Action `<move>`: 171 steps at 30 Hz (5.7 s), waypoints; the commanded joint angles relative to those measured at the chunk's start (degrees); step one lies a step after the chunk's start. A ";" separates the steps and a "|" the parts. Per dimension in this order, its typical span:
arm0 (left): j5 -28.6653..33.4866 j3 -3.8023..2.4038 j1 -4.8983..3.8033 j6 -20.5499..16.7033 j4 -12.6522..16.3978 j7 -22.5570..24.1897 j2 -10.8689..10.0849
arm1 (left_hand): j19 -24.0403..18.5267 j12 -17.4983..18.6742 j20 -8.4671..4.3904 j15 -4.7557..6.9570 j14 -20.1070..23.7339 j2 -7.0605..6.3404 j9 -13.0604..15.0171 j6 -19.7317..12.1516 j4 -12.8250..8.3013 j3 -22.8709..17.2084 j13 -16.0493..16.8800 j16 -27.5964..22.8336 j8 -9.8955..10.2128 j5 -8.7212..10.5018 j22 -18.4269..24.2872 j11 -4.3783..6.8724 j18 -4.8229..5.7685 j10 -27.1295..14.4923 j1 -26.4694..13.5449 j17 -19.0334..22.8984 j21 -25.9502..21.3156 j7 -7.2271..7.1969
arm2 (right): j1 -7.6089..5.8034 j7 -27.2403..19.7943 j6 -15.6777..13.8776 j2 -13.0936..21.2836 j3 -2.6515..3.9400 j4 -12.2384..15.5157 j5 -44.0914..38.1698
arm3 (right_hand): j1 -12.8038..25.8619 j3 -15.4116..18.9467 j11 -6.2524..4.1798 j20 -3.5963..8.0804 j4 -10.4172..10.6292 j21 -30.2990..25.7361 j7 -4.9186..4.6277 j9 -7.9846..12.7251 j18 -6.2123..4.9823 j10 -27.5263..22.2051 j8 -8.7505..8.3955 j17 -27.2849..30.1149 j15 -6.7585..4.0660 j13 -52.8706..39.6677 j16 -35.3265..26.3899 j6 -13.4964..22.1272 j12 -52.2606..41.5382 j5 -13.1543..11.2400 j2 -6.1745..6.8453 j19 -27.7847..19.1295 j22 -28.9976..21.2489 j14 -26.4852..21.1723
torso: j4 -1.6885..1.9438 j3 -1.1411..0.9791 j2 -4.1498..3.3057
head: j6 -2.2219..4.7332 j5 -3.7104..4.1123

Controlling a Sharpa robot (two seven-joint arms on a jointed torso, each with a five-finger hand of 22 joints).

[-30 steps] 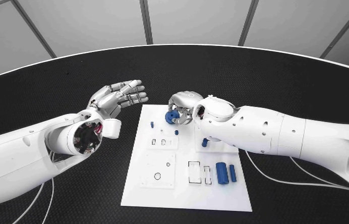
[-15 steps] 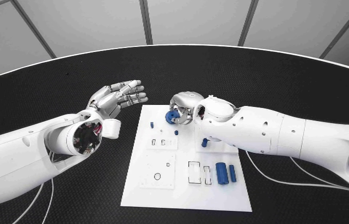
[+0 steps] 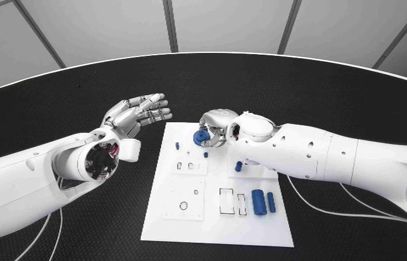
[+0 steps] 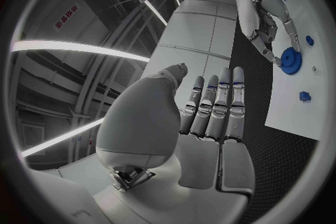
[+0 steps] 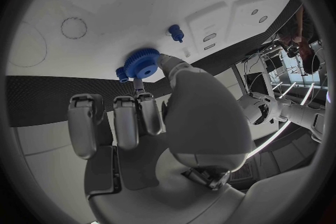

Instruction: Assemble the parts on the task board

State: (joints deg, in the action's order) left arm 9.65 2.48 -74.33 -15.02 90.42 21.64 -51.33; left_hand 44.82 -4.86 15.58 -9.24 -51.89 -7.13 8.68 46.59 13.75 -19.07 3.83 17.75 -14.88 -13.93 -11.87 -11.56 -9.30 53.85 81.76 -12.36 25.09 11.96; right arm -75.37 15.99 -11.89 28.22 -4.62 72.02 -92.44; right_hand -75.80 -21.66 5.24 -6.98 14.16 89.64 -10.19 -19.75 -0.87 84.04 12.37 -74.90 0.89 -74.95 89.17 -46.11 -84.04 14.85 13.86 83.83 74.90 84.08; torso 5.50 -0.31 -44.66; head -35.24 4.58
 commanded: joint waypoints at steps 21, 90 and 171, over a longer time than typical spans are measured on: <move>0.00 0.01 0.00 -0.04 -0.12 0.06 -0.07 | -0.30 0.36 -0.09 0.03 0.51 -0.40 -0.05 0.29 0.02 -0.34 -0.04 -0.25 0.36 0.19 -0.09 -0.18 -1.04 0.26 -0.21 -0.06 0.33 2.70 | 0.00 -0.13 -4.85 4.53 -0.03 4.14 0.06 | 2.76 3.02 0.33 -0.44 2.15 0.36 -0.21 0.67 0.87 0.92 -1.07 -13.74 0.47 -9.97 0.32 -1.25 -0.52 3.82 -2.16 6.17 15.10 5.61 | 0.03 -0.11 0.01 | 0.20 0.19; -0.01 0.03 0.04 1.31 -1.77 -0.50 0.19 | -0.48 0.49 -0.06 0.04 0.56 -0.55 -0.06 0.34 -0.15 -0.47 -0.02 -0.31 0.37 0.21 -0.15 -0.15 -1.03 0.36 -0.22 -0.15 0.49 2.64 | 5.21 -19.04 -12.11 24.19 -0.24 3.76 25.49 | -5.29 -1.83 -0.90 0.86 -2.24 0.36 1.10 1.29 0.87 1.60 -0.29 -13.36 -0.99 -10.28 0.15 -5.67 -0.99 2.95 -0.86 6.17 15.10 5.52 | -1.57 -1.17 0.72 | 0.00 0.82; -0.02 0.04 0.05 1.98 -6.71 -1.20 3.73 | -0.67 0.66 -0.06 0.05 0.52 -0.18 -0.08 0.40 -0.46 -1.17 -0.01 -0.35 0.41 0.12 -0.27 -0.14 -1.05 0.50 0.03 -0.32 0.81 2.62 | 7.05 -3.44 -9.93 5.27 -0.34 12.69 9.18 | -3.77 -7.23 -3.28 2.78 -8.06 0.36 3.64 -3.83 0.87 2.68 7.34 -14.11 -2.82 -11.21 0.43 -10.74 -1.83 5.28 -5.08 6.17 15.10 5.70 | -2.05 -0.77 2.09 | -3.37 -4.12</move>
State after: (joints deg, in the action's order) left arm 9.63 2.52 -74.28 -13.02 83.71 20.43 -47.60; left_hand 44.42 -4.43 15.55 -9.24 -51.90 -7.13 8.68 46.59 13.28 -19.87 3.83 17.75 -14.65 -13.93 -12.05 -11.70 -9.29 53.99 81.77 -12.63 25.53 11.96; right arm -68.37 12.47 -21.88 33.62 -4.94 84.74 -83.02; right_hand -79.91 -29.03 1.94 -4.19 6.31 89.64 -6.83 -19.83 -0.87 84.04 16.87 -74.91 -2.07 -74.91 89.50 -56.76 -86.13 19.96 8.76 84.14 74.92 83.96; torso 3.46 -1.01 -42.55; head -38.41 0.63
